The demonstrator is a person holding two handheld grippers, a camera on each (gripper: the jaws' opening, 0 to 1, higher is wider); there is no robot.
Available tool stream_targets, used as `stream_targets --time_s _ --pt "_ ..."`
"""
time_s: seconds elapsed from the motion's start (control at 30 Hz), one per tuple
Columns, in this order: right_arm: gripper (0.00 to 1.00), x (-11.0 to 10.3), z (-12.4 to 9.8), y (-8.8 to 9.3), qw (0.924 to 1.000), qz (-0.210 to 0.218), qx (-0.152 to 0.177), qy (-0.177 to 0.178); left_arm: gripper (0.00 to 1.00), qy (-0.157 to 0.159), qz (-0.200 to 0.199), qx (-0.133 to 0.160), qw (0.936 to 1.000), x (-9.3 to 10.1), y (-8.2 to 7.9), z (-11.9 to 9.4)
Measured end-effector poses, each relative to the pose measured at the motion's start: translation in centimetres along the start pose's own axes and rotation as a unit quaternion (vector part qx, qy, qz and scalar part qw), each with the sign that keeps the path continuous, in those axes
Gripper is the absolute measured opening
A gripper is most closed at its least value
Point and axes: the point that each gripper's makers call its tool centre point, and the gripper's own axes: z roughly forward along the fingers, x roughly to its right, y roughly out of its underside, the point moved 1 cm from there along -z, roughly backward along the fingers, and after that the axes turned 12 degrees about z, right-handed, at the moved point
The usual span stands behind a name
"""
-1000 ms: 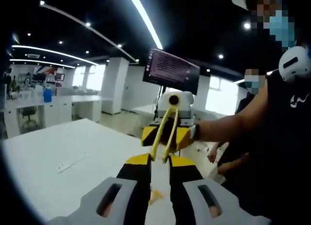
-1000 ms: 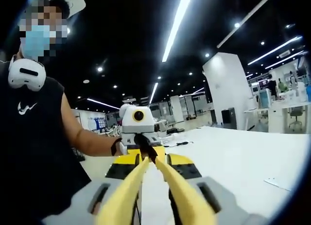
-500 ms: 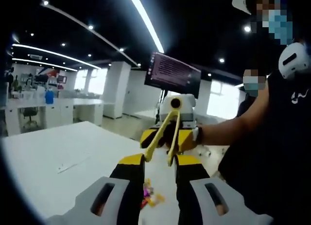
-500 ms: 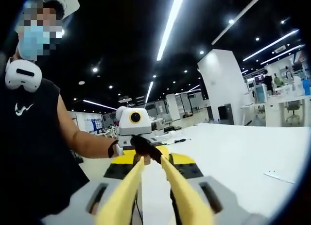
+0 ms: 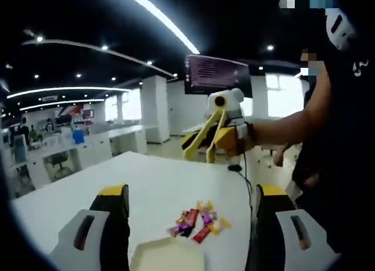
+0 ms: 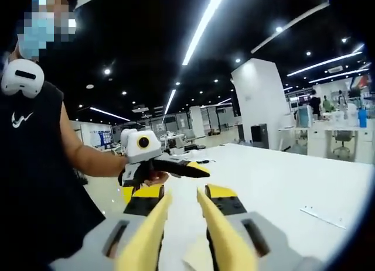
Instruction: Place the target food into the container with the food tongs after gripping and lifting it, then release it inside without dropping or visibly crushing the food.
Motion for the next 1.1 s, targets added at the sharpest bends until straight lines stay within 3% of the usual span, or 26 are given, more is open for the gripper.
stream_targets --time_s 0.07,0.13,0.2,0.3,0.4,0.5,0.6,0.67,0.77,0.87,1.0,1.07,1.1 --pt "0.26 0.5 -1.0 0.2 0.9999 -0.005 -0.007 0.010 1.00 -0.040 0.003 0.001 0.9992 -0.6 1.2 -0.7" --pt "0.26 1.0 -2.1 0.4 0.9996 -0.011 -0.013 0.022 0.99 -0.075 -0.001 0.004 0.9971 -1.0 2.6 -1.8" --pt "0.27 1.4 -3.2 0.8 0.9991 -0.014 -0.022 0.033 1.00 -0.082 0.007 0.012 0.9966 -0.7 3.6 -2.5" --pt "0.27 2.4 -5.1 0.8 0.9965 -0.039 -0.026 0.069 1.00 -0.094 0.000 -0.028 0.9951 -0.7 5.5 -3.3" --pt "0.27 2.2 -6.8 0.8 0.9973 -0.021 -0.018 0.068 1.00 -0.117 -0.022 -0.022 0.9927 -0.7 5.3 -4.1" --pt "0.27 2.6 -7.8 1.6 0.9970 -0.022 -0.034 0.066 1.00 -0.110 -0.042 -0.014 0.9929 0.1 5.0 -4.1" --pt "0.28 3.1 -8.8 2.6 0.9971 -0.015 -0.048 0.057 1.00 -0.123 -0.007 -0.046 0.9913 0.1 5.6 -4.1" --pt "0.27 3.6 -9.5 2.8 0.9974 -0.008 -0.045 0.055 1.00 -0.146 -0.015 -0.047 0.9880 0.2 5.2 -4.2" --pt "0.27 3.7 -10.4 3.1 0.9966 -0.029 -0.053 0.055 1.00 -0.170 -0.013 -0.054 0.9839 1.1 5.3 -4.4" --pt "0.27 3.9 -10.9 3.3 0.9962 -0.025 -0.055 0.064 1.00 -0.179 -0.026 -0.062 0.9815 2.1 6.7 -4.4" --pt "0.27 4.6 -10.8 3.7 0.9939 -0.024 -0.052 0.094 1.00 -0.157 -0.036 -0.098 0.9821 3.5 10.4 -5.0" --pt "0.27 4.3 -10.5 4.2 0.9942 -0.012 -0.044 0.097 1.00 -0.151 -0.069 -0.104 0.9806 3.9 11.3 -5.5" --pt "0.27 4.3 -10.4 4.5 0.9937 -0.005 -0.047 0.101 1.00 -0.150 -0.060 -0.109 0.9808 4.0 11.5 -5.6"
